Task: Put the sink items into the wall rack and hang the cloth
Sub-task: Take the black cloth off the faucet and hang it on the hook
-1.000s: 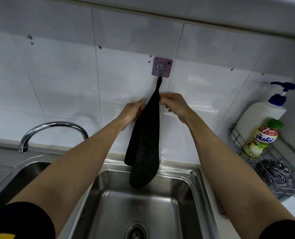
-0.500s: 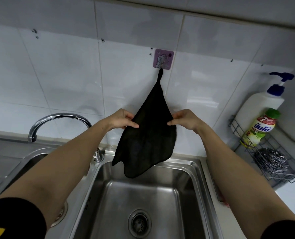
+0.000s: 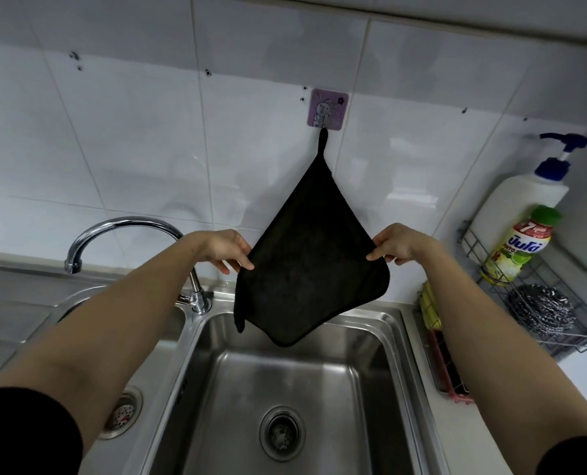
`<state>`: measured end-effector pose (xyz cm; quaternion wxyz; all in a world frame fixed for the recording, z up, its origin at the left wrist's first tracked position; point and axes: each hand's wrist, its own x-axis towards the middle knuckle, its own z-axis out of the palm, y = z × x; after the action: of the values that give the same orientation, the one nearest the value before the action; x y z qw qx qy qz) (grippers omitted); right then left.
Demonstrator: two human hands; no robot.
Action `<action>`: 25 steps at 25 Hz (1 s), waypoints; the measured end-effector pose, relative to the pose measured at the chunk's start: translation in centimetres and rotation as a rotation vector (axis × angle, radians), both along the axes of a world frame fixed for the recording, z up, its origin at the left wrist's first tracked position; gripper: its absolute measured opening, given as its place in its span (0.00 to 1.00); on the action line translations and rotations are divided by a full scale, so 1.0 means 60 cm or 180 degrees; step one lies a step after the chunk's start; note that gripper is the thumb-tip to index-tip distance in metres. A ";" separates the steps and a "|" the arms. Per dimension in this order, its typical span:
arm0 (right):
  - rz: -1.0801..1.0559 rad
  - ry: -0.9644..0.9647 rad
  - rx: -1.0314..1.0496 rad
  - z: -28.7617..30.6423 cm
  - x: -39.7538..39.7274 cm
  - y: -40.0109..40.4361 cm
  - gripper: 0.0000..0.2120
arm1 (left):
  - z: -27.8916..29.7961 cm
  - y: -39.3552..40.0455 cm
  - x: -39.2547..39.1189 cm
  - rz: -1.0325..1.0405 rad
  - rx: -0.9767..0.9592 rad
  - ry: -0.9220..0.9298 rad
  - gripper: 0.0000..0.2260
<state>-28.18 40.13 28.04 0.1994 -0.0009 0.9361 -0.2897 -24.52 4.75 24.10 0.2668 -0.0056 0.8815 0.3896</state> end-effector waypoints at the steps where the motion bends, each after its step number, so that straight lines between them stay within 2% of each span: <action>1: -0.0092 -0.0031 0.0048 0.004 -0.006 0.007 0.08 | 0.007 -0.001 -0.002 -0.0092 -0.0115 -0.0057 0.10; 3: -0.0317 -0.0012 0.0054 0.006 -0.016 0.012 0.09 | 0.014 0.000 -0.012 0.0004 -0.0314 0.0075 0.08; 6: -0.0844 0.0248 -0.0320 -0.011 -0.029 0.006 0.10 | 0.004 0.013 -0.033 0.0582 -0.0405 0.0651 0.06; 8: -0.1167 0.0581 -0.0585 -0.032 -0.034 0.000 0.11 | -0.013 0.026 -0.045 0.1096 -0.0325 0.1075 0.09; 11: -0.1344 0.1216 -0.0577 -0.063 -0.032 -0.008 0.06 | -0.040 0.039 -0.058 0.1557 -0.0029 0.1308 0.07; 16: -0.1407 0.1649 -0.0554 -0.084 -0.033 -0.029 0.06 | -0.070 0.045 -0.070 0.1596 -0.0630 0.1671 0.05; 25: -0.1586 0.2004 -0.0843 -0.113 -0.035 -0.052 0.08 | -0.087 0.078 -0.091 0.1570 -0.0332 0.1695 0.14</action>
<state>-30.28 36.98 21.23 -0.1743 0.1114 0.8776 -0.4324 -29.99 9.45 18.90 -0.0747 -0.1300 0.9108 0.3846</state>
